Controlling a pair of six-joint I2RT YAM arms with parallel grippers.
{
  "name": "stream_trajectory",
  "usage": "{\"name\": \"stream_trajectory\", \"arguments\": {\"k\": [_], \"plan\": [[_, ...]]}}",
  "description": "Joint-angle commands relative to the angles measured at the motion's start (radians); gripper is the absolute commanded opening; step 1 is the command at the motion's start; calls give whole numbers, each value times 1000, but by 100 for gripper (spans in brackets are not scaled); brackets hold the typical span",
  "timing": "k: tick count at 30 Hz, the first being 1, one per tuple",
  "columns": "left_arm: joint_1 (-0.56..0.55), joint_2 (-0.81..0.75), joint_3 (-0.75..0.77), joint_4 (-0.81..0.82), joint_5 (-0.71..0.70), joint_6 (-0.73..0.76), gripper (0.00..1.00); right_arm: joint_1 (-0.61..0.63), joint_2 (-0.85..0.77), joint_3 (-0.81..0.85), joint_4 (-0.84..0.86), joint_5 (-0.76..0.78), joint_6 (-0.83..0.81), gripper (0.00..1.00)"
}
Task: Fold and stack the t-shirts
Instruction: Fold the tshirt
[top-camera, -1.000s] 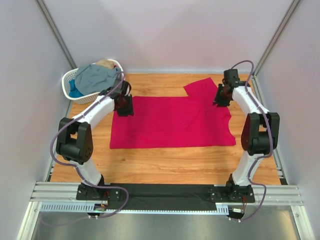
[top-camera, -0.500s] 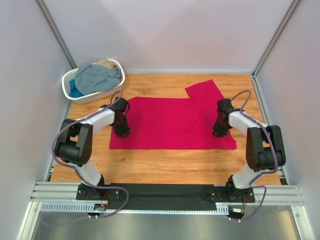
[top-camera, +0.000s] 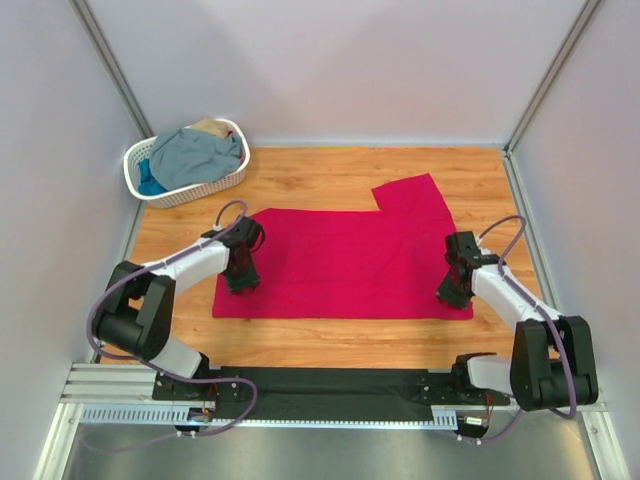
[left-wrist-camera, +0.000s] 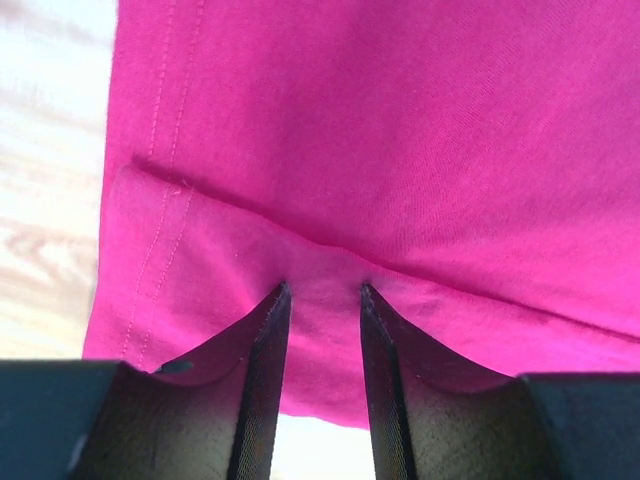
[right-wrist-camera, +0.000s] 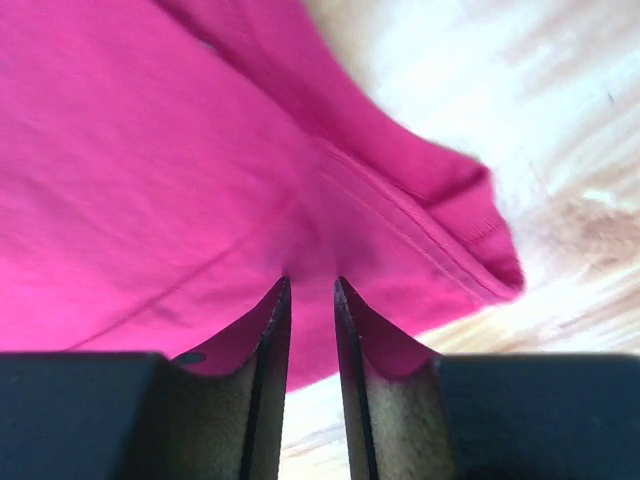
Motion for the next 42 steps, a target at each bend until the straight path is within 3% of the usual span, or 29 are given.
{"name": "stream_trajectory", "arguments": {"k": [1,3,7,11,15,21,26,28,29,31,36,42], "plan": [[-9,-74,-31,-80,23,-12,43,-3,-55,-5,-4,31,-8,27],[-7,-120,41,-90,26,63,45,-7,-66,43,-9,5,-51,30],[22,-151,239,-167,-60,198,60,-13,-49,236,19,-90,-211,40],[163,-80,343,-149,-29,284,64,-22,31,423,125,-234,-371,48],[266,33,432,-94,110,350,64,-54,221,566,200,-319,-467,57],[293,240,573,-46,175,454,66,-167,518,797,321,-458,-496,74],[298,363,656,-55,178,478,66,-214,759,1024,323,-503,-501,71],[300,398,664,-40,185,484,66,-223,891,1177,294,-514,-511,64],[298,411,678,-41,181,482,66,-223,940,1228,278,-511,-512,55],[300,447,701,-55,161,484,66,-230,1016,1374,251,-520,-508,51],[303,532,810,-144,-4,487,66,-237,1215,1557,254,-515,-507,54],[310,564,820,-98,75,495,66,-234,1309,1622,293,-570,-473,56]]}}
